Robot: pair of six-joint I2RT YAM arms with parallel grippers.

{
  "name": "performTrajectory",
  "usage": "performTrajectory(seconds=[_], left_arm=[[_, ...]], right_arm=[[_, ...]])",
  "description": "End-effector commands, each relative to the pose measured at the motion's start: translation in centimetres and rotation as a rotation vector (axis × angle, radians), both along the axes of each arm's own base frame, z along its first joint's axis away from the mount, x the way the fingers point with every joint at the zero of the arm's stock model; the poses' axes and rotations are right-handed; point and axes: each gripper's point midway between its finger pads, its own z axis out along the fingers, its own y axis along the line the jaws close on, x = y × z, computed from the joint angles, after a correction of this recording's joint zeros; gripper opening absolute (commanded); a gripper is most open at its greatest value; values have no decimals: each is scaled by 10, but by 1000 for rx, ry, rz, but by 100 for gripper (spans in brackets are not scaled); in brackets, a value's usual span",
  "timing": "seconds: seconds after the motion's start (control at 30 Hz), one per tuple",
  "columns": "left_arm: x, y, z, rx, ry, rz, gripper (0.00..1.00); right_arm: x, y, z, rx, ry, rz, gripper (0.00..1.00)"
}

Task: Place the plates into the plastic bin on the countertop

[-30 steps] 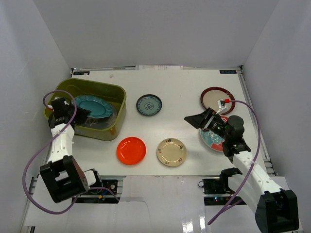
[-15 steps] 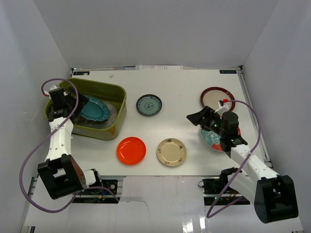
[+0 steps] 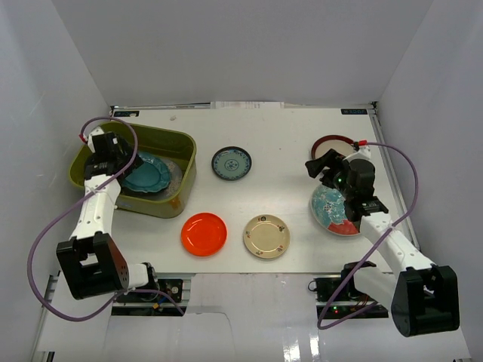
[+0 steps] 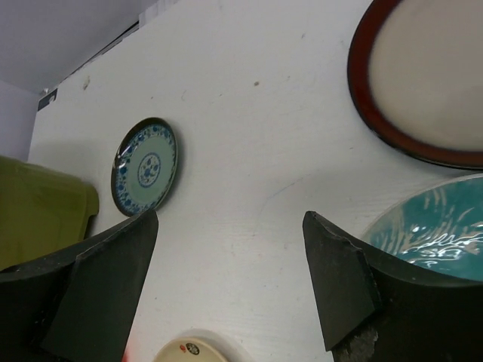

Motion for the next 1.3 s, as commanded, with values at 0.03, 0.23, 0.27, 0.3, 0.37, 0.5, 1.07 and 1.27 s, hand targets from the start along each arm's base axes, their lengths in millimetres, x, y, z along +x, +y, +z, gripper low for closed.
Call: performTrajectory(seconds=[0.03, 0.23, 0.27, 0.3, 0.37, 0.5, 1.07, 1.27], left_arm=[[-4, -6, -15, -8, 37, -38, 98], [-4, 0, -25, 34, 107, -45, 98], [-2, -1, -27, 51, 124, -51, 98], [-2, 2, -27, 66, 146, -41, 98], [0, 2, -36, 67, 184, -22, 98], [9, 8, -2, 94, 61, 35, 98], [-24, -312, 146, -419, -459, -980, 98], [-68, -393, 113, -513, -377, -1233, 98]], right_arm=[[24, -33, 25, -76, -56, -122, 83], [40, -72, 33, -147, -55, -253, 86], [42, -78, 35, -153, -58, -272, 87], [44, -80, 33, -158, -51, -275, 90], [50, -88, 36, -169, -50, -296, 98], [61, -109, 37, -161, -29, -327, 93], [82, -198, -30, 55, 172, -459, 66], [83, -211, -79, 117, 280, -464, 79]])
